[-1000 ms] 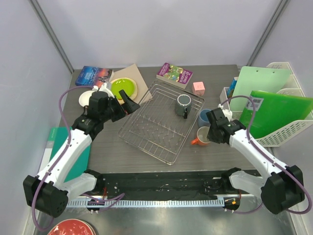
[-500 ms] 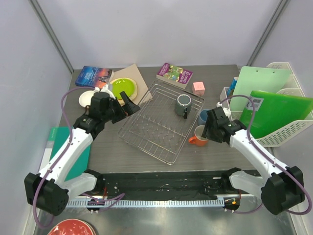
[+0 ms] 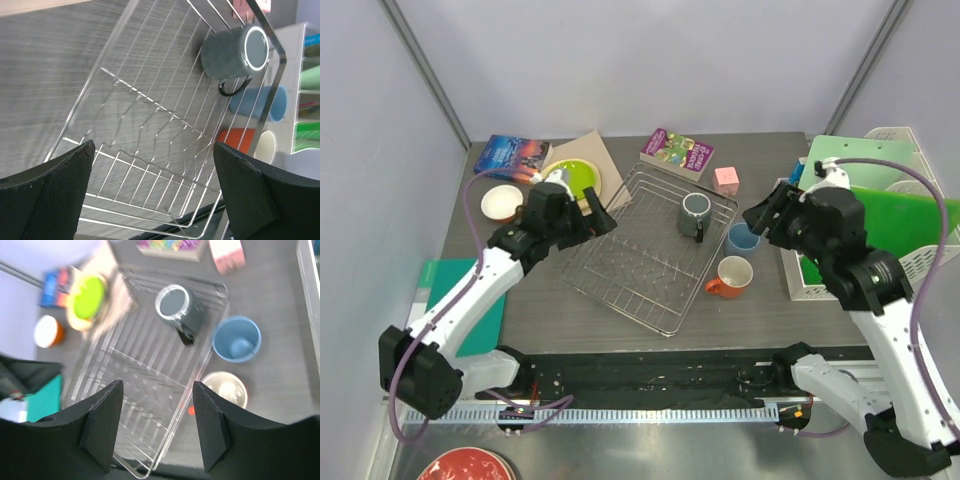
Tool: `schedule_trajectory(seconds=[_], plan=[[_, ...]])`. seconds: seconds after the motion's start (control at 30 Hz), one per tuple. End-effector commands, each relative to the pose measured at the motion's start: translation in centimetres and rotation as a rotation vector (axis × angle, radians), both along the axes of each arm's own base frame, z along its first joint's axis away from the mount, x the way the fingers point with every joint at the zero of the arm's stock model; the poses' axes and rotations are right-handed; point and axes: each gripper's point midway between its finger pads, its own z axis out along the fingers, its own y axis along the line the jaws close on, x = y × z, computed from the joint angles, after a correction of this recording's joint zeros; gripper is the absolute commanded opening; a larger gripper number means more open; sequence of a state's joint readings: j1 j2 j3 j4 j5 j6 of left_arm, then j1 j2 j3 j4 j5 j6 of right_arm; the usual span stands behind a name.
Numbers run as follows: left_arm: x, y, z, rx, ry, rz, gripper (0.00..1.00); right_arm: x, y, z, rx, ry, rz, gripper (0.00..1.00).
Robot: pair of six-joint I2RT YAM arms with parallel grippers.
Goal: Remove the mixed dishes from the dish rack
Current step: Place the cup at the center of the board, then pick up the cup from the dish rack.
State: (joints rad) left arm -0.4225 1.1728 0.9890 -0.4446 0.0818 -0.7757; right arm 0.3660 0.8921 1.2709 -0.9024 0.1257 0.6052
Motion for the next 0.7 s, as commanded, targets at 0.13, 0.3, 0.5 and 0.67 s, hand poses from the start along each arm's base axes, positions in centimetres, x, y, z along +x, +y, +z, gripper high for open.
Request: schedule_trajectory(seconds=[0.13, 0.3, 0.5, 0.67], plan=[[4.0, -7.8, 5.3, 0.208, -0.197, -0.084, 1.0, 2.3, 2.8, -3.0, 0.058, -0.076, 0.106, 0.62], [6.3, -11.1, 5.6, -0.012, -0.203, -0.05, 1.0, 3.1, 3.2, -4.9, 0.096, -0.099, 0.094, 0.61], [8.8, -16.6, 3.2, -0.027, -0.097, -0.138, 1.0, 3.5, 2.5, -3.8, 0.068, -0.173, 0.08, 0.61], [10.1, -19.2, 0.4, 0.151, -0.087, -0.104, 0.98, 3.4, 1.5, -1.7, 0.053, -0.24, 0.039, 0.61]])
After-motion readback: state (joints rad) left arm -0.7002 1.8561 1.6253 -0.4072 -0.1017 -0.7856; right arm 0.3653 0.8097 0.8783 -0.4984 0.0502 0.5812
